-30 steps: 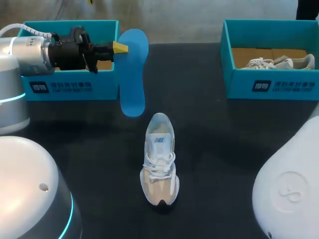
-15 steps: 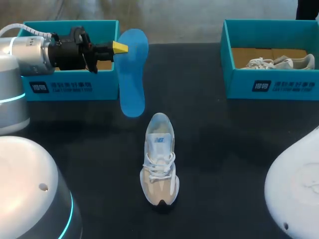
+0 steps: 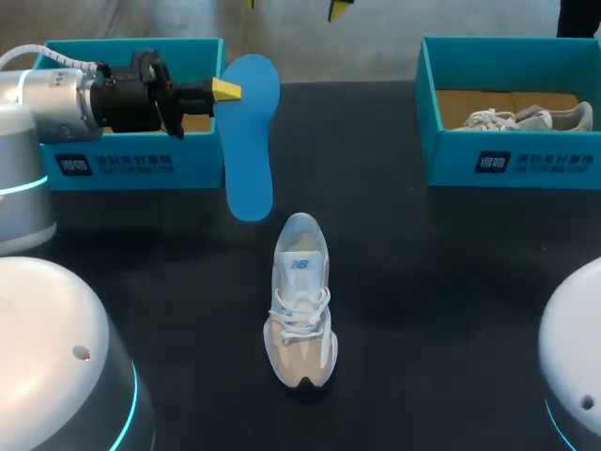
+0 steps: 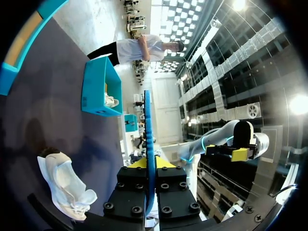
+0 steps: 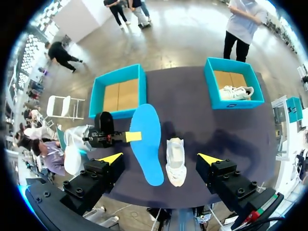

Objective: Take the shoe out of the shoebox, open the shoe tongue, remove and reinsert the insole, then place the shoe into the shoebox

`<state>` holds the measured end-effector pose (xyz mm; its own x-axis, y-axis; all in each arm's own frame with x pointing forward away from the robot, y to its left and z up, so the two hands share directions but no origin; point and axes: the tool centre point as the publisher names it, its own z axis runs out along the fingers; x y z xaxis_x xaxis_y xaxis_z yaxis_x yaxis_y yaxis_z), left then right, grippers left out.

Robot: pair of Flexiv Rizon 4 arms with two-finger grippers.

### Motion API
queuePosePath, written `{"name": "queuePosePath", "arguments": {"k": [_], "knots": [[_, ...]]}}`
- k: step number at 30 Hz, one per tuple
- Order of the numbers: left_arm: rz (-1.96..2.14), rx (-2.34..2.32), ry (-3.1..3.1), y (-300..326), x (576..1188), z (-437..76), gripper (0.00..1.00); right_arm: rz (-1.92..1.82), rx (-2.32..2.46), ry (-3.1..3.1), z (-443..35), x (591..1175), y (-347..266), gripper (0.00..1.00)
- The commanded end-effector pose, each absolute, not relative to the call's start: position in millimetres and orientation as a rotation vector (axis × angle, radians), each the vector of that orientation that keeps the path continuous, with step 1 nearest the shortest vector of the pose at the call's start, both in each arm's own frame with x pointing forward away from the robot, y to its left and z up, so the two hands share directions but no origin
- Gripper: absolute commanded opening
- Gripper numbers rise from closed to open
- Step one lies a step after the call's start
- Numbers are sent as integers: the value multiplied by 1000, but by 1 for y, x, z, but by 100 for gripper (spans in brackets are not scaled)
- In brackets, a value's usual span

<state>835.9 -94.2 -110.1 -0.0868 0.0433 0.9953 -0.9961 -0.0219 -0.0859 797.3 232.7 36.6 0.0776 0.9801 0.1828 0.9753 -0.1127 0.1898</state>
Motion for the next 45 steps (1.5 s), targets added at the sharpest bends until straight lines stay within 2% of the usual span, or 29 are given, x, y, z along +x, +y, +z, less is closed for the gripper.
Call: {"name": "queuePosePath", "arguments": {"k": [1,29,45], "knots": [[1308,1152,-1231,-94,835,-110,0,1237,2348,2280,27,793,222,100],[1308,1152,-1231,-94,835,-110,0,2295,2002,2369,-33,804,167,100],[1308,1152,-1231,-94,835,-110,0,2555,1860,2374,-39,814,153,100]]}}
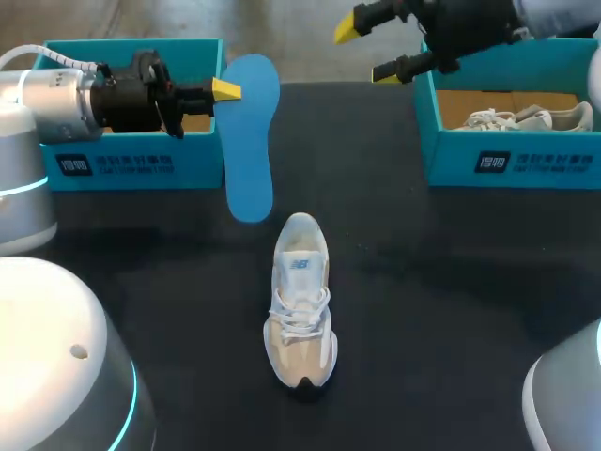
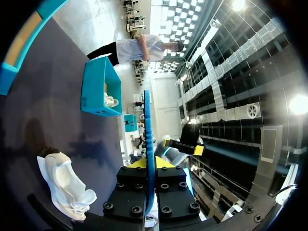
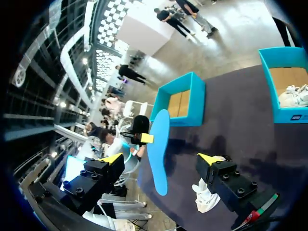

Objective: Take the shoe out of the shoebox, open the shoe tongue, remove and reinsert the insole, then place the shoe into the shoebox

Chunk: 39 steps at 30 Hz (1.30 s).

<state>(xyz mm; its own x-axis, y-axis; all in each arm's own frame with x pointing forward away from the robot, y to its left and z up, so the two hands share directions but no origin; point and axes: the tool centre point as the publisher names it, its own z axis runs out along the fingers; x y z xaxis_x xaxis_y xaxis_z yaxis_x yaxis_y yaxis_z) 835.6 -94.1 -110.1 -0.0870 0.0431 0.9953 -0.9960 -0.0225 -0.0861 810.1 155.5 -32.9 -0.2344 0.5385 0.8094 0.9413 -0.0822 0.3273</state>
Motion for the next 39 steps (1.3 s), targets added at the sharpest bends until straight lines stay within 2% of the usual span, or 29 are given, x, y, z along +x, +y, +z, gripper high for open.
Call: {"name": "queuePosePath", "arguments": {"k": [1,39], "knots": [[1308,1152,-1231,-94,835,-110,0,-1505,-1098,-1400,-39,814,153,100],[1308,1152,-1231,-94,835,-110,0,-1472,-1180,-1377,-46,820,142,100]]}}
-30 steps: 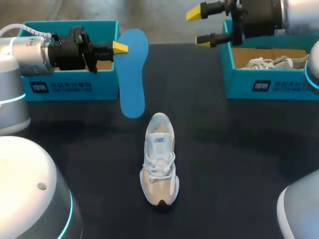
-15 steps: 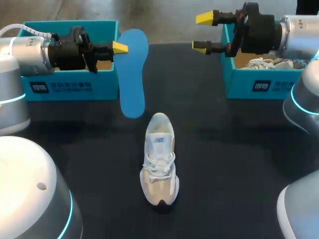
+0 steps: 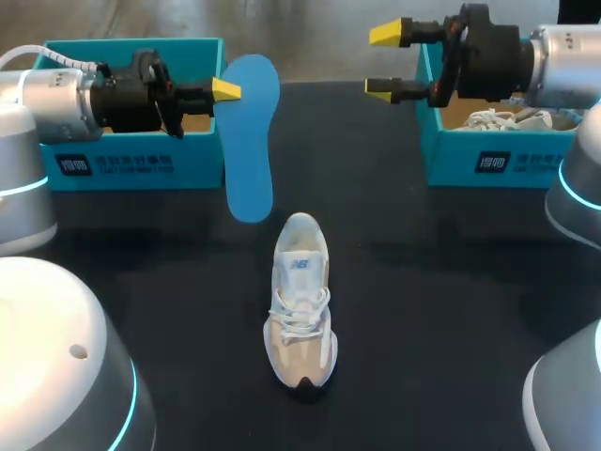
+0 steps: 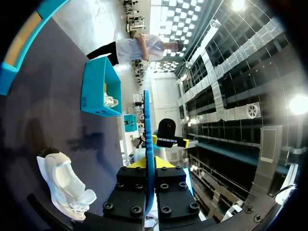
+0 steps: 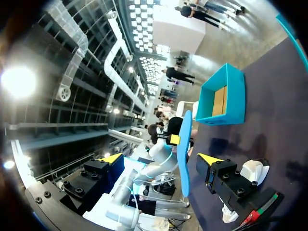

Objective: Take the shoe out of the shoebox, open the shoe tongue, remove and reinsert the insole, then place the shoe into the shoebox

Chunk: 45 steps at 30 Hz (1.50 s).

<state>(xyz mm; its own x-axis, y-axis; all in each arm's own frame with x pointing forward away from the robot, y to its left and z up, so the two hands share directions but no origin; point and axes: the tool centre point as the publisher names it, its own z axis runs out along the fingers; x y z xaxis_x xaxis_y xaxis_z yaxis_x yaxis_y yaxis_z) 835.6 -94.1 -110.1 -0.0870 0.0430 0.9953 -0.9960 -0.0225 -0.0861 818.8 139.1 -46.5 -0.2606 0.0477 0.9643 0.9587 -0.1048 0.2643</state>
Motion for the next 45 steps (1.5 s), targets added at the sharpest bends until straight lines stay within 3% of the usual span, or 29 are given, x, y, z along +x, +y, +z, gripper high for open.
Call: {"name": "queuePosePath", "arguments": {"k": [1,13,45], "knots": [[1308,1152,-1231,-94,835,-110,0,-1472,-1180,-1377,-46,820,142,100],[1308,1152,-1231,-94,835,-110,0,-1472,-1180,-1377,-46,820,142,100],[2117,139,-1772,-99,850,-84,0,-1472,-1180,-1377,-46,820,142,100]]}}
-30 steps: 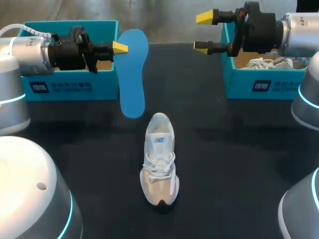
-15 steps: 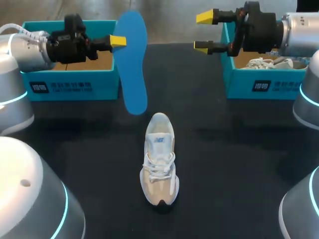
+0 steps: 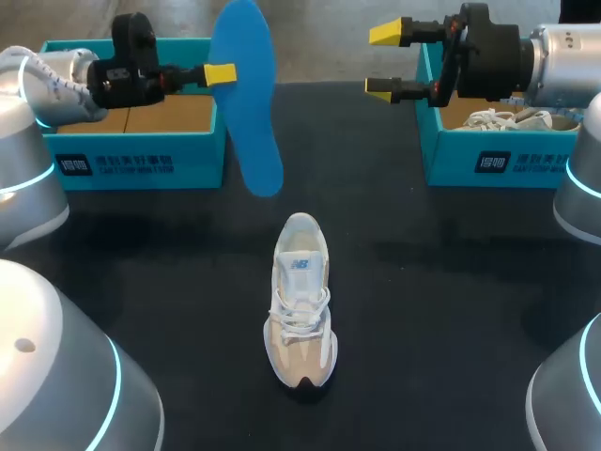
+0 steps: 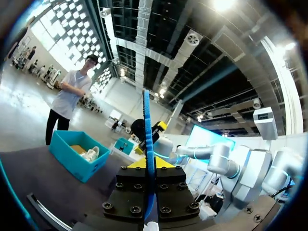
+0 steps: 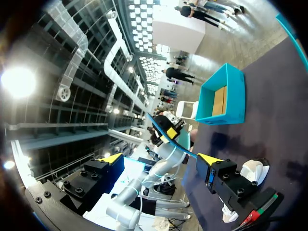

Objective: Take the shoe out of the shoebox, open the shoe tongue, remove and reinsert the insole, then place the shoe into the shoebox

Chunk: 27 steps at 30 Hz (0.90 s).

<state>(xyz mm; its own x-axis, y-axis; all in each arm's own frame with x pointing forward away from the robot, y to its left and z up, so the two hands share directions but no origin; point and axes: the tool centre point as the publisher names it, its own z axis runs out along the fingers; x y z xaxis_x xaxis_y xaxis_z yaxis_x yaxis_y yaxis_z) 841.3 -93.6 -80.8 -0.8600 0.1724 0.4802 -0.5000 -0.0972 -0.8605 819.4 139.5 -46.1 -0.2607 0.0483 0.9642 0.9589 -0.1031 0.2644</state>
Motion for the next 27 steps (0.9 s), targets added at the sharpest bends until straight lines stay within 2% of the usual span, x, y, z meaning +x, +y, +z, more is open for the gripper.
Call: {"name": "queuePosePath", "arguments": {"k": [1,10,16,27], "knots": [[2143,99,-1789,-100,850,-84,0,-1472,-1180,-1377,-46,820,142,100],[2265,-128,-1792,-102,859,-71,0,-1472,-1180,-1377,-46,820,142,100],[2363,-446,-1831,-100,857,-67,0,-1472,-1180,-1377,-46,820,142,100],[2478,-905,-1864,-106,845,-82,0,-1472,-1180,-1377,-46,820,142,100]]}}
